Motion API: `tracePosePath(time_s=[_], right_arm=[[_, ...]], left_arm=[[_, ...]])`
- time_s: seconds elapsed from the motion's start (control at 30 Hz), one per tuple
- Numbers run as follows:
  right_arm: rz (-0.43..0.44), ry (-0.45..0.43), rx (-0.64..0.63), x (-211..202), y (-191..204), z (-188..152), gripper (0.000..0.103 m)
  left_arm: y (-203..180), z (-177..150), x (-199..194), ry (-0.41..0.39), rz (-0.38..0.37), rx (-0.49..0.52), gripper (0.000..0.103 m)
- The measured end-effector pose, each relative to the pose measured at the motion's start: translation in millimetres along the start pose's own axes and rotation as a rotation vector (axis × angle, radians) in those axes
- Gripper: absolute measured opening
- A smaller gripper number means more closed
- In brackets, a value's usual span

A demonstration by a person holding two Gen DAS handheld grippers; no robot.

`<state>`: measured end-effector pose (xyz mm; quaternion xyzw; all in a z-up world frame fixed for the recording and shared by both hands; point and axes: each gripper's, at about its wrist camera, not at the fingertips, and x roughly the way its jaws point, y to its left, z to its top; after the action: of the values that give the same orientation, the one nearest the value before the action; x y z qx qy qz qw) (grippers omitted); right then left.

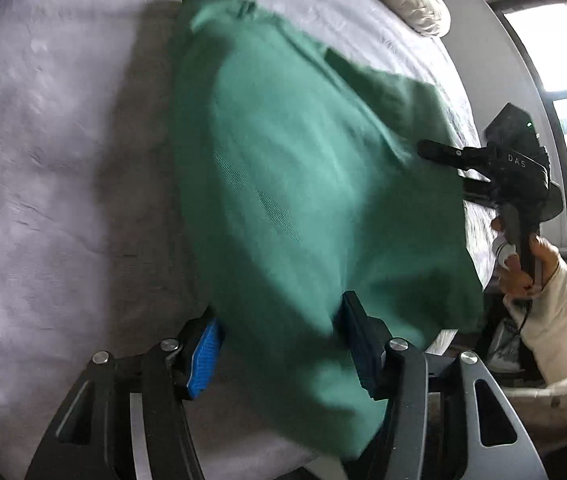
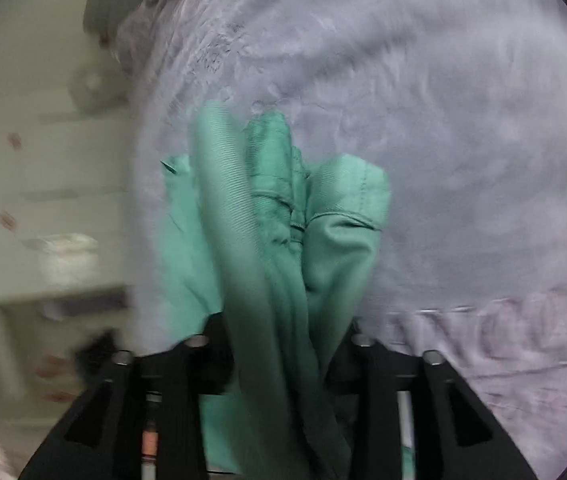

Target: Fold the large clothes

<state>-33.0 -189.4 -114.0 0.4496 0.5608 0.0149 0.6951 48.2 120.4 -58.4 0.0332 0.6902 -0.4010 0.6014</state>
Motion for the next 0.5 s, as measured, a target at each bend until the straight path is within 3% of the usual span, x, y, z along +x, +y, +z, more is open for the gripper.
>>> tracePosePath(time_s=[0.07,0.17,0.2,0.23,0.27,0.4,0.5], right_arm=[[-0.117,-0.068,-0.056,-22.7,10.9,-0.5,0.056],[-0.096,-0.139,-0.058,-41.4,17.7,7.3,0.053],[-0.086,-0.144,-0.064,-39.6,22.6,10.5,0.042],[-0.090,-0.137,-0.082,-32.7,28.2,16.4,0.019],[-0.112,-0.130,-0.092,-25.7,29.5,21.0,0.009],[-0.217,-0.121,-0.070,4.8,-0.8,20.5,0.006],[-0.118,-0.100,0.063,15.2,-34.3,26.7,0.006]], left_arm=[[-3.7,3.5,-17.9,-0.062,0.026,0.007,0.057],[4.5,18.3,-43.1,-0.190,0.106,0.016,0.057],[8.5,28.2,-45.8,-0.228,0.136,0.016,0.060],[11.6,43.7,-42.1,-0.245,0.164,0.011,0.073],[11.3,53.8,-35.4,-0.257,0.203,0.003,0.077],[0.4,76.2,25.1,-0.212,0.355,0.009,0.077],[1.6,77.1,37.7,-0.208,0.354,-0.017,0.077]])
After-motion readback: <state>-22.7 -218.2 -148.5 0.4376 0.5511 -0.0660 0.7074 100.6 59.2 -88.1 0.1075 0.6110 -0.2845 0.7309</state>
